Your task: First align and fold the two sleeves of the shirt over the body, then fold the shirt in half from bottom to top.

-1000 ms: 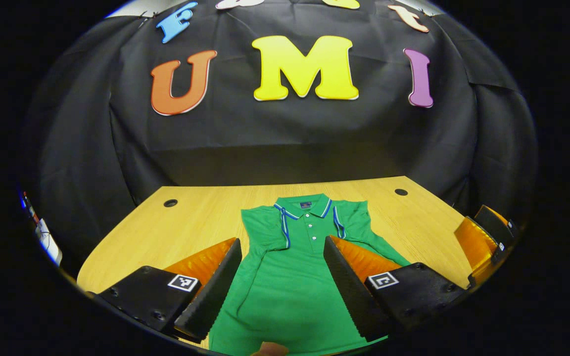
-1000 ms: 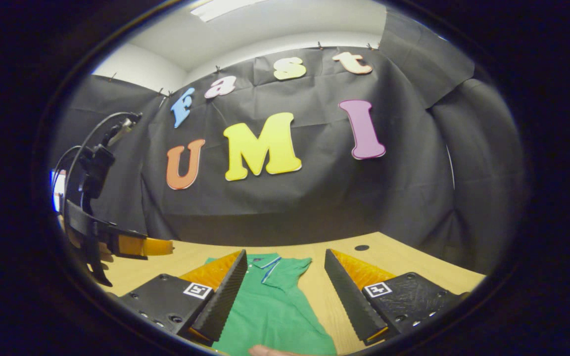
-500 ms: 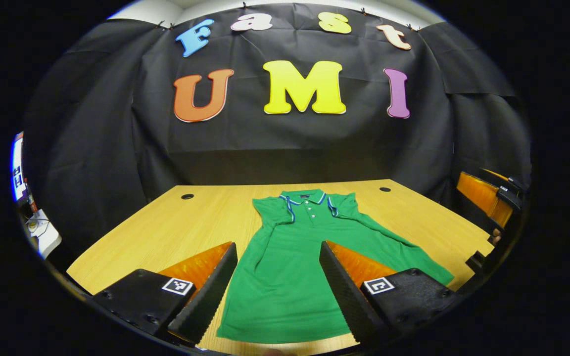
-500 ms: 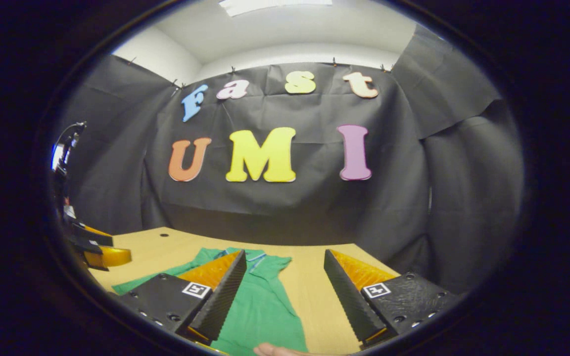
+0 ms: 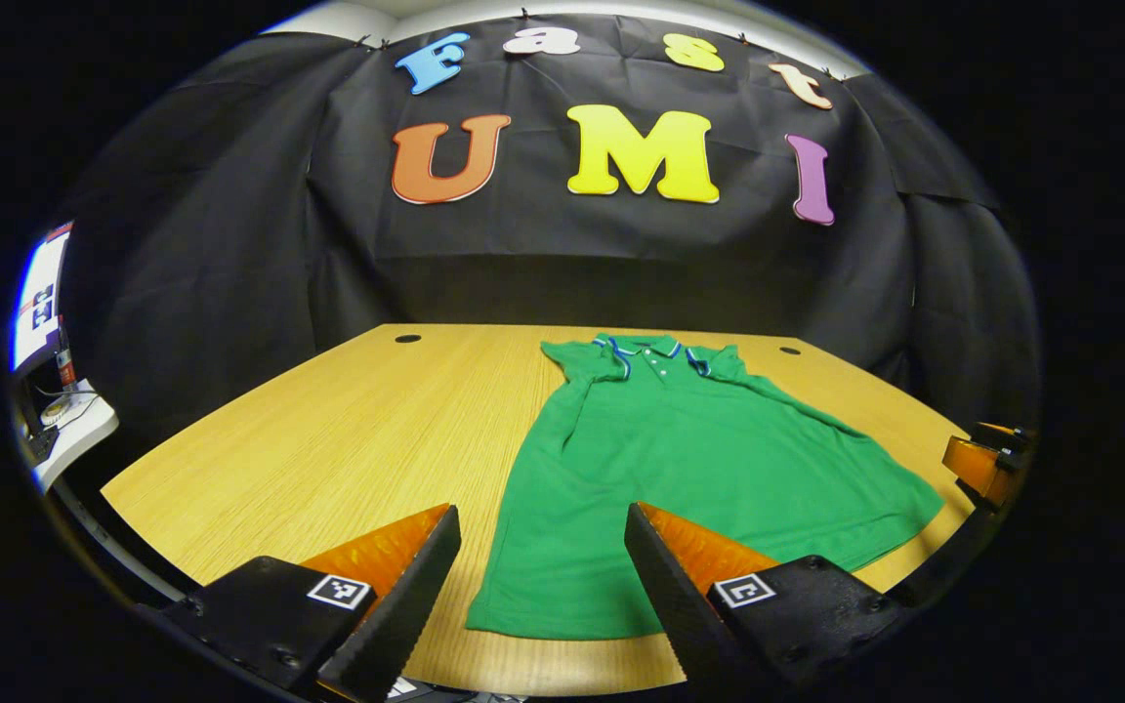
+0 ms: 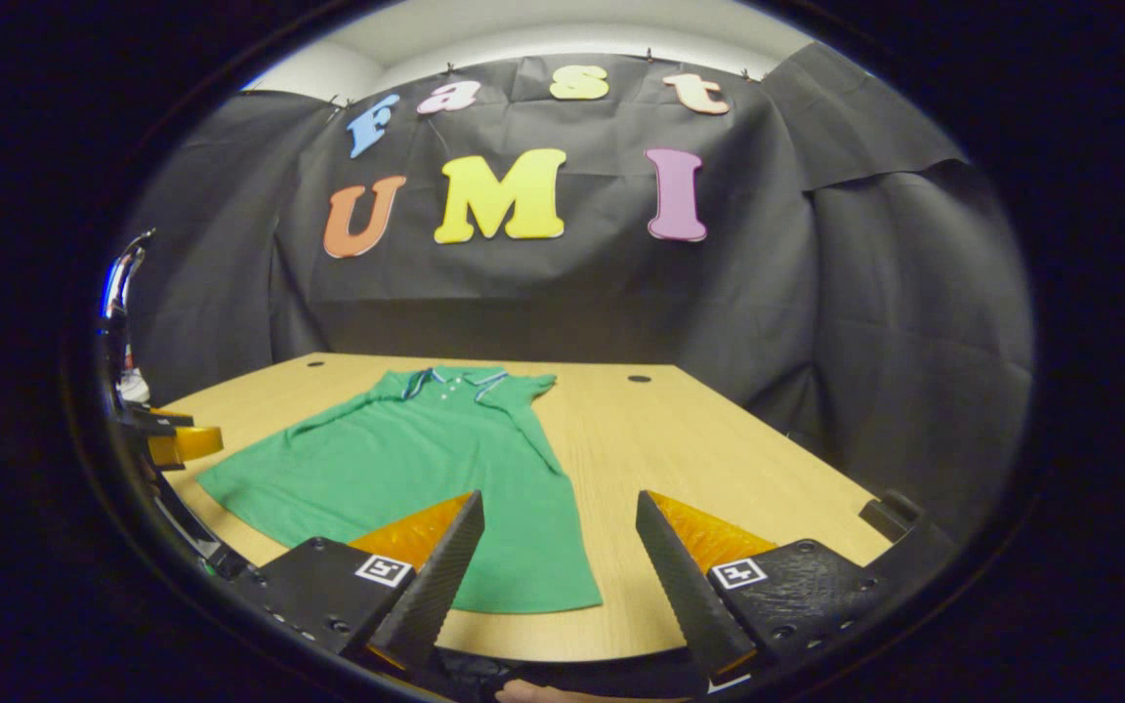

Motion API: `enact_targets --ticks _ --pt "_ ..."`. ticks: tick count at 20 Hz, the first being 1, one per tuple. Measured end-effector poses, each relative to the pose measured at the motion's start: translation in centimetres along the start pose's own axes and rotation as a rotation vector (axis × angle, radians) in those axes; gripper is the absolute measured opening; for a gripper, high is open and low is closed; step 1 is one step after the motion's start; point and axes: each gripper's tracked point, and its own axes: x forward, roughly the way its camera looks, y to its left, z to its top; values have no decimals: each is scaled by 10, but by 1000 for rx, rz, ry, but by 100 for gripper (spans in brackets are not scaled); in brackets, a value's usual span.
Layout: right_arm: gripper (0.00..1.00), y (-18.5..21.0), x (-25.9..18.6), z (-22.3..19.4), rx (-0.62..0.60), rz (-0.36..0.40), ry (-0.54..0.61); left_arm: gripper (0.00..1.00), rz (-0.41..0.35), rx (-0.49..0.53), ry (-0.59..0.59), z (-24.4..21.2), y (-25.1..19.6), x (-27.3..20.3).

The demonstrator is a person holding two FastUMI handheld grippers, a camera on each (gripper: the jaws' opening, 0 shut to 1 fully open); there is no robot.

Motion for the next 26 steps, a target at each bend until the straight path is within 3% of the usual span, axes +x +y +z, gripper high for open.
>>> enact_targets --ticks 6,11,12,13,14,15,16,17,18,20,21,26 --pt "95 3 18 -43 47 13 144 100 -35 -50 77 -34 -4 4" --pt "96 9 18 -45 46 46 128 98 11 -41 91 -40 8 9" --pt "93 14 18 -47 54 58 130 93 22 -21 91 -41 10 7" --pt "79 16 19 -45 56 58 119 90 20 -7 82 -40 8 9" --pt "74 20 19 -47 62 72 122 84 15 -10 80 -41 5 10" --pt "55 23 19 -46 70 80 122 95 8 -7 77 -40 3 10" --pt "35 27 22 -48 68 96 126 80 -6 0 83 -40 0 11" --pt "16 27 23 -48 61 102 122 58 -7 -6 80 -39 1 11" --pt "12 27 23 -47 41 108 120 18 -5 -20 79 -39 2 11" --pt "12 28 22 -44 45 114 106 8 -12 -10 72 -38 1 11" --pt "1 27 23 -43 43 118 105 6 -21 -14 72 -37 -1 13" --pt "1 15 30 -18 55 108 76 6 -43 1 33 -9 -4 15"
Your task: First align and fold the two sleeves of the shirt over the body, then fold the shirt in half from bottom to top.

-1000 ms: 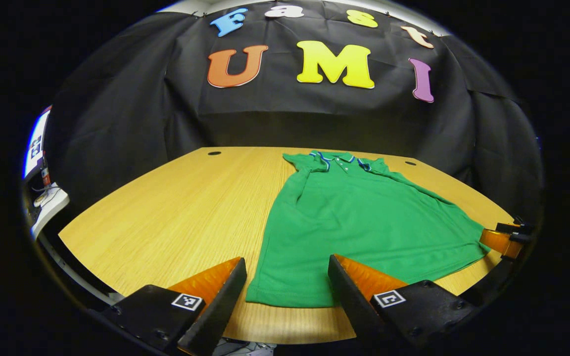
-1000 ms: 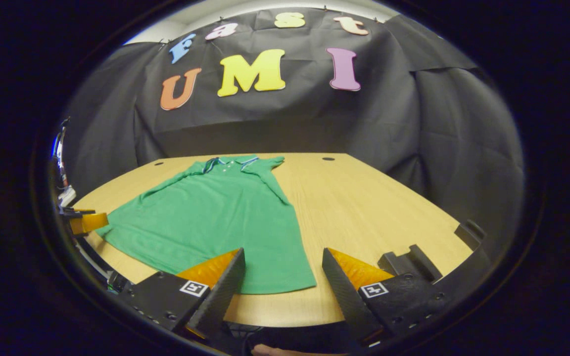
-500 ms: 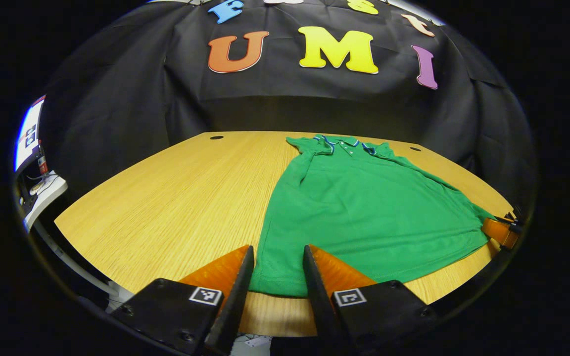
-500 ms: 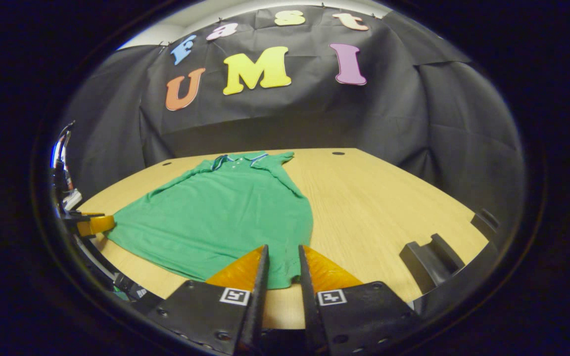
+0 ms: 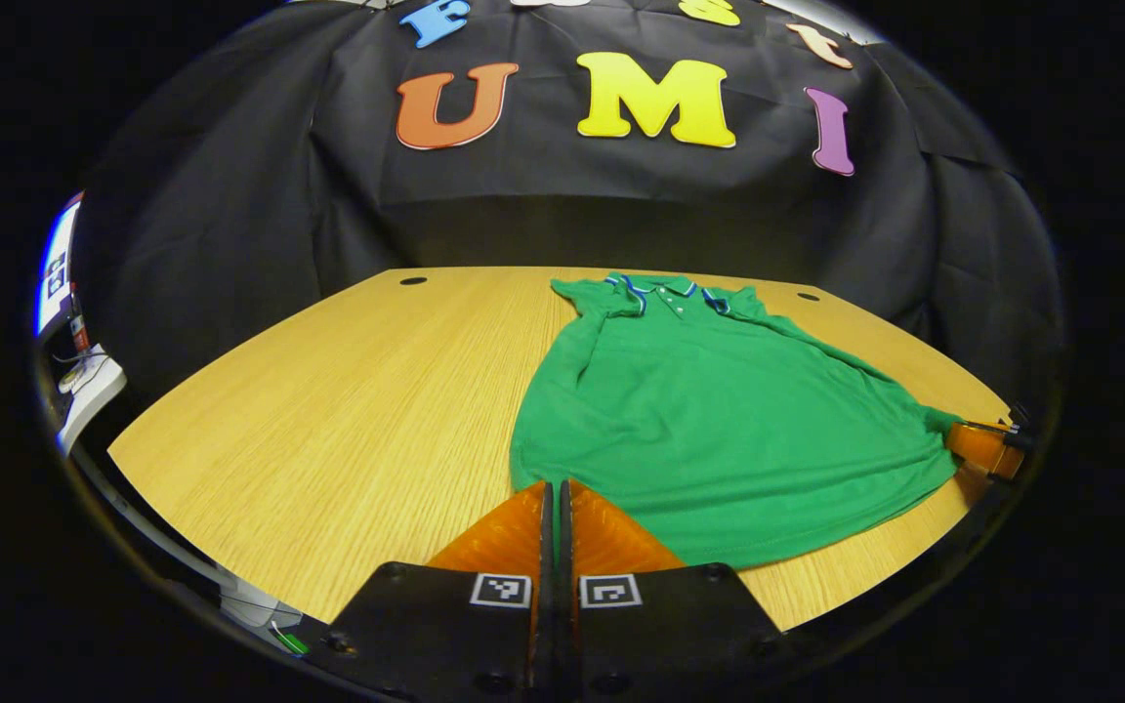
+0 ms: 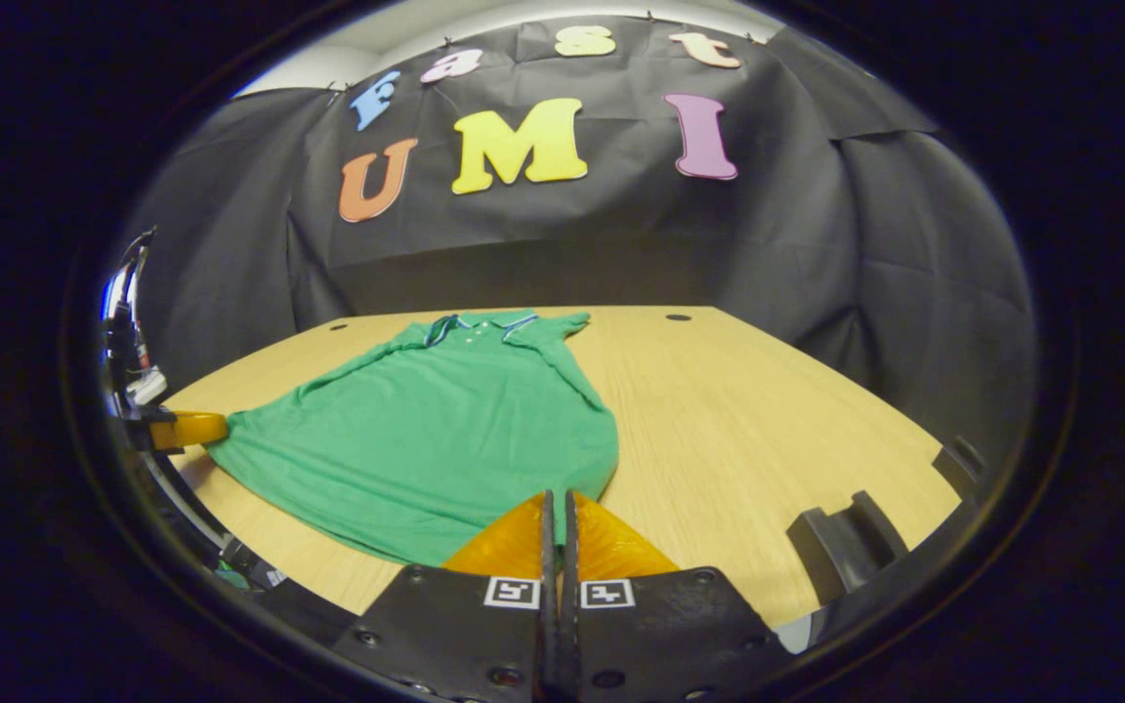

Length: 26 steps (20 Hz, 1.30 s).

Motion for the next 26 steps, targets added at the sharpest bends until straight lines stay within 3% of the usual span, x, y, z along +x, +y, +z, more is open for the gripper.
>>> enact_targets --ticks 5,14,17,20,26 --pt "1 -2 7 57 23 31 -71 5 -17 -3 -78 54 -6 11" --pt "0 16 64 182 -102 32 -253 5 -48 12 -258 175 -25 70" --pt "0 19 102 229 -103 30 -293 6 -63 2 -311 226 -29 106" --pt "0 11 160 270 -143 -30 -336 5 -31 42 -401 278 -24 154" --pt "0 17 293 304 -154 -66 -300 6 7 72 -306 294 -7 286"
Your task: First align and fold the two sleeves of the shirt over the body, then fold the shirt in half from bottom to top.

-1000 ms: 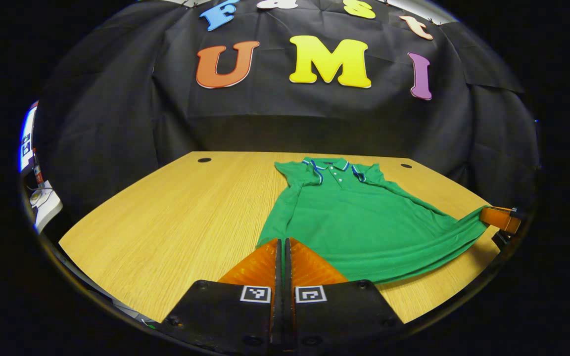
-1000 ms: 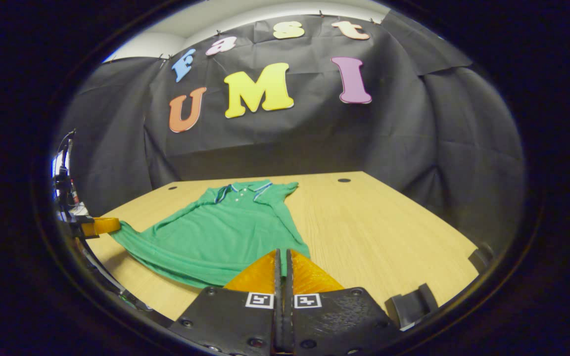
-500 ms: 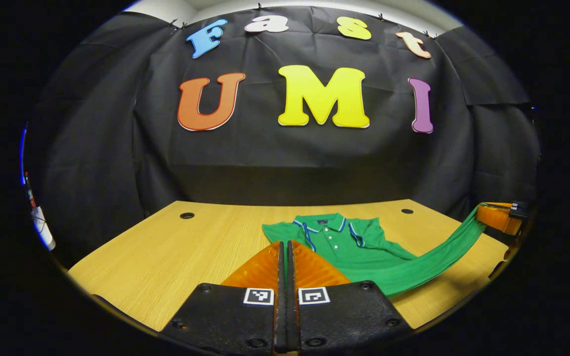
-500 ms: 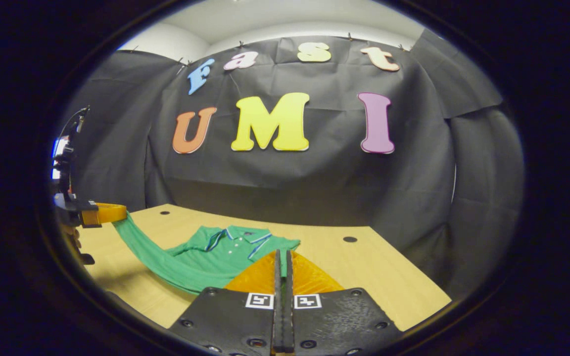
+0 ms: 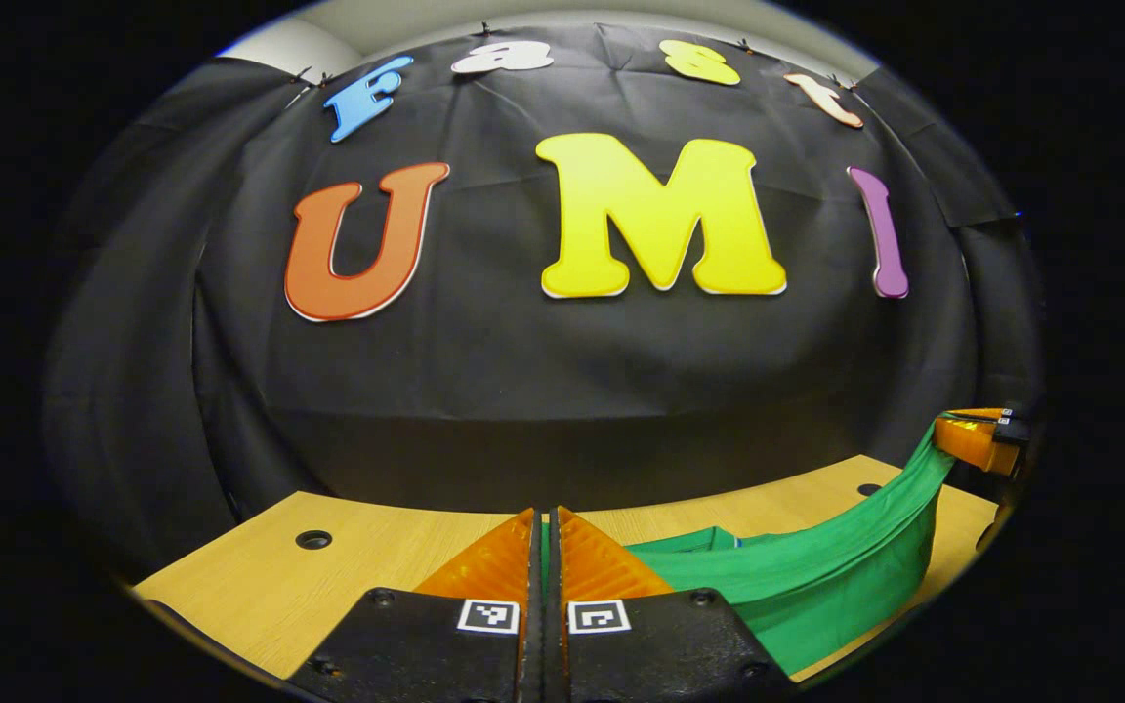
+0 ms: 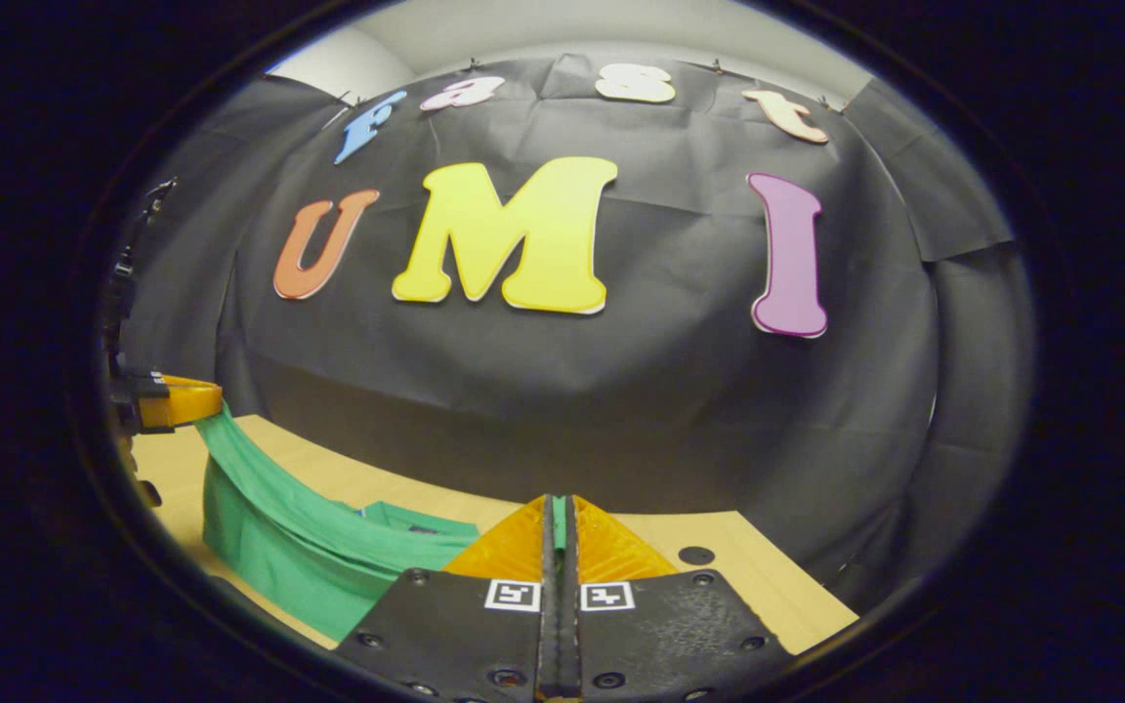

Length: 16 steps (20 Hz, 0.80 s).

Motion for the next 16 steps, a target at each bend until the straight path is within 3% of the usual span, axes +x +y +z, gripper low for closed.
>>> enact_targets --ticks 5,8,10,11,12,13,14,15,16 --pt "0 4 100 -50 20 -48 88 7 16 -55 90 -58 20 90" --pt "0 0 132 -91 45 -90 155 11 -4 -87 131 -94 16 116" --pt "0 -2 140 -111 66 -96 179 16 -4 -43 155 -106 18 125" --pt "5 -4 141 -119 71 -94 195 21 -8 -45 156 -108 18 125" --pt "5 -3 142 -114 89 -77 168 40 -13 -63 147 -107 16 124" --pt "9 -1 141 -107 113 -59 146 50 -11 -84 138 -105 19 123" --pt "31 4 141 -106 138 -40 140 84 -12 -95 138 -105 20 121" --pt "53 5 141 -109 149 -34 154 95 -5 -106 131 -108 22 122" --pt "75 1 141 -116 145 -43 169 100 2 -107 135 -107 23 123"
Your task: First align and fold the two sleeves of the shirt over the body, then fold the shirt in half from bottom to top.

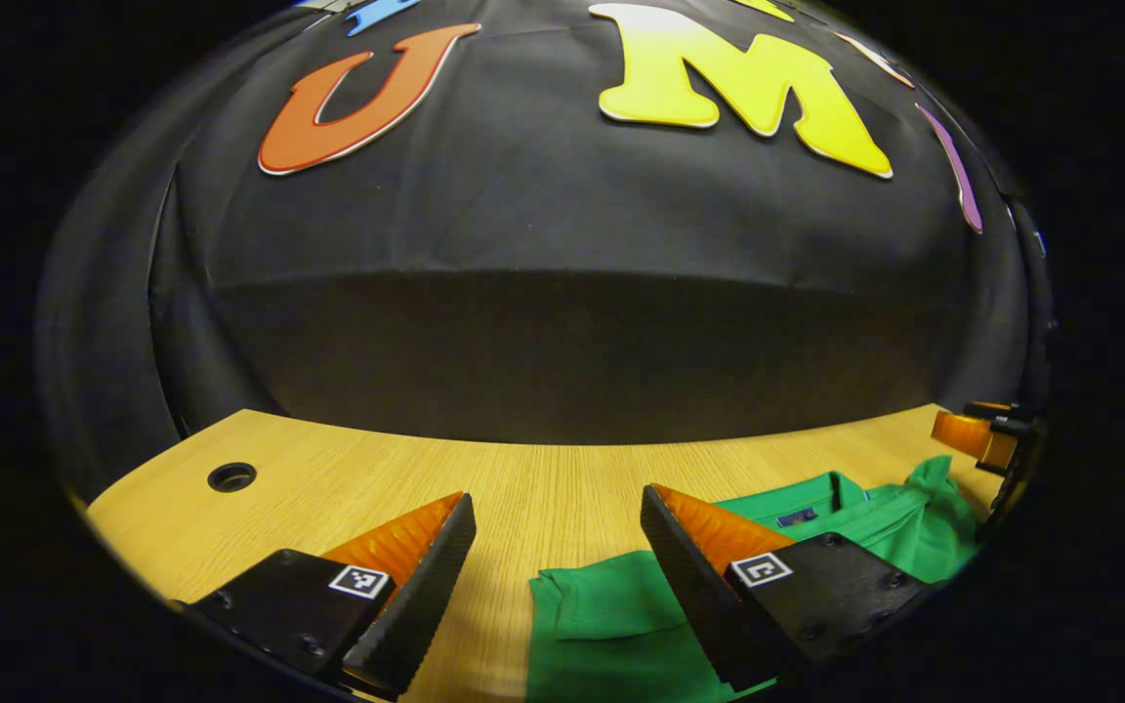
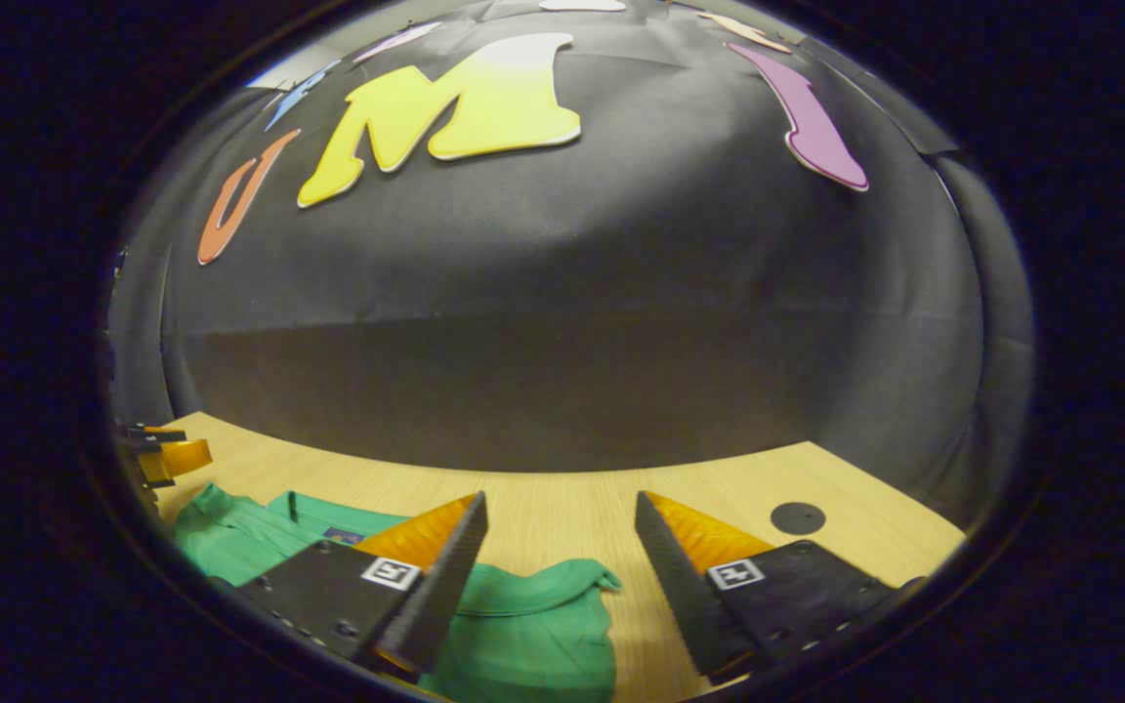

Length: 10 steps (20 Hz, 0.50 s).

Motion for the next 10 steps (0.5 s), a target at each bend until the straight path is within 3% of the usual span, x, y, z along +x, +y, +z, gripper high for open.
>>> enact_targets --ticks 1,4,10 --pt "98 -2 -1 1 -3 -3 5 100 9 3 6 1 2 -6" --pt "98 -1 -9 12 16 -1 -2 100 39 12 31 -1 9 -15" --pt "96 -4 -53 36 32 9 -15 100 28 -43 2 8 20 -52"
